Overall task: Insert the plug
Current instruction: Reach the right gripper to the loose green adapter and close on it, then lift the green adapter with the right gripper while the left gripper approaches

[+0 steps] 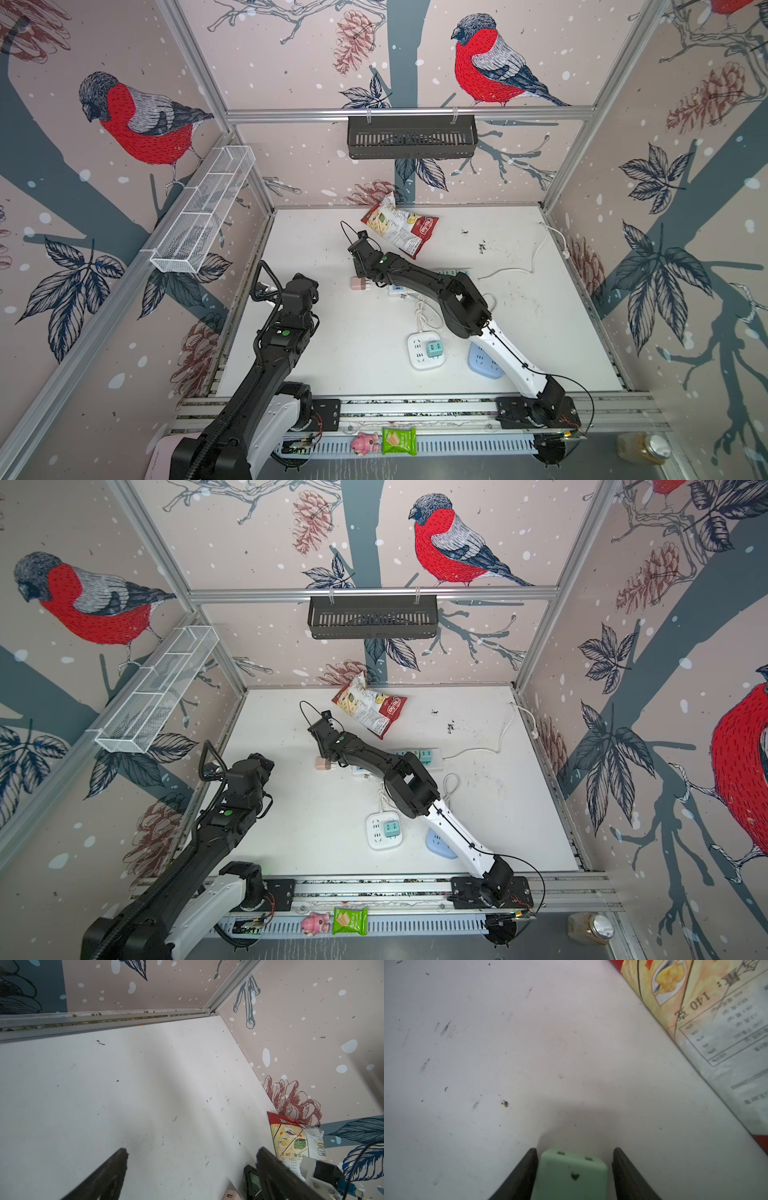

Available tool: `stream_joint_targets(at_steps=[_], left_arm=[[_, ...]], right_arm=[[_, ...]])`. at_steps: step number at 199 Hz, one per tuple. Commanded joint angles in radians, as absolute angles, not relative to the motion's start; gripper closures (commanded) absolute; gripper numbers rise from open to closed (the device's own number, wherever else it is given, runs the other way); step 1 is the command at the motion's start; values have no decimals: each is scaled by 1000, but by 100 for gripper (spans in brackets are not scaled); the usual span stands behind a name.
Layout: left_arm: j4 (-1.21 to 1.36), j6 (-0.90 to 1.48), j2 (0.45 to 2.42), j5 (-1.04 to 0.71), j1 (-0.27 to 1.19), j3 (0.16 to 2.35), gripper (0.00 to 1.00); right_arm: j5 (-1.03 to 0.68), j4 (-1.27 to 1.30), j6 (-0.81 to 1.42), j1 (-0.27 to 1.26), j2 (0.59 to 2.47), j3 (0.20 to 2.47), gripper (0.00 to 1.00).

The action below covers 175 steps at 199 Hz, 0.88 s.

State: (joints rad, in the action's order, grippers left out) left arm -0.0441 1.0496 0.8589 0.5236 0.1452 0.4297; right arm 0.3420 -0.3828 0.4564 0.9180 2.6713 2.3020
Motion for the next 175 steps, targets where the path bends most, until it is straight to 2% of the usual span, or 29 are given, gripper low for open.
stream_joint_targets(at_steps=[1,61,104,121,156,175], left_arm=[[-9,1052,864,532,143,437,4],[3,1040,864,525,143,433,4],[103,962,864,435,143,400,4],[164,911,857,375,143,383,4],[340,718,837,95,149,354,3],[396,697,814,59,160,325,3]], right_arm=[[367,-419,471,922,2681,2300,46],[372,-428,479,933,2674,2300,60],[375,-444,461,946,2590,2265,72],[388,-471,449,946,2525,2251,76],[453,-516,438,947,2306,2161,83],[475,-442,405,955,2142,2018,83]])
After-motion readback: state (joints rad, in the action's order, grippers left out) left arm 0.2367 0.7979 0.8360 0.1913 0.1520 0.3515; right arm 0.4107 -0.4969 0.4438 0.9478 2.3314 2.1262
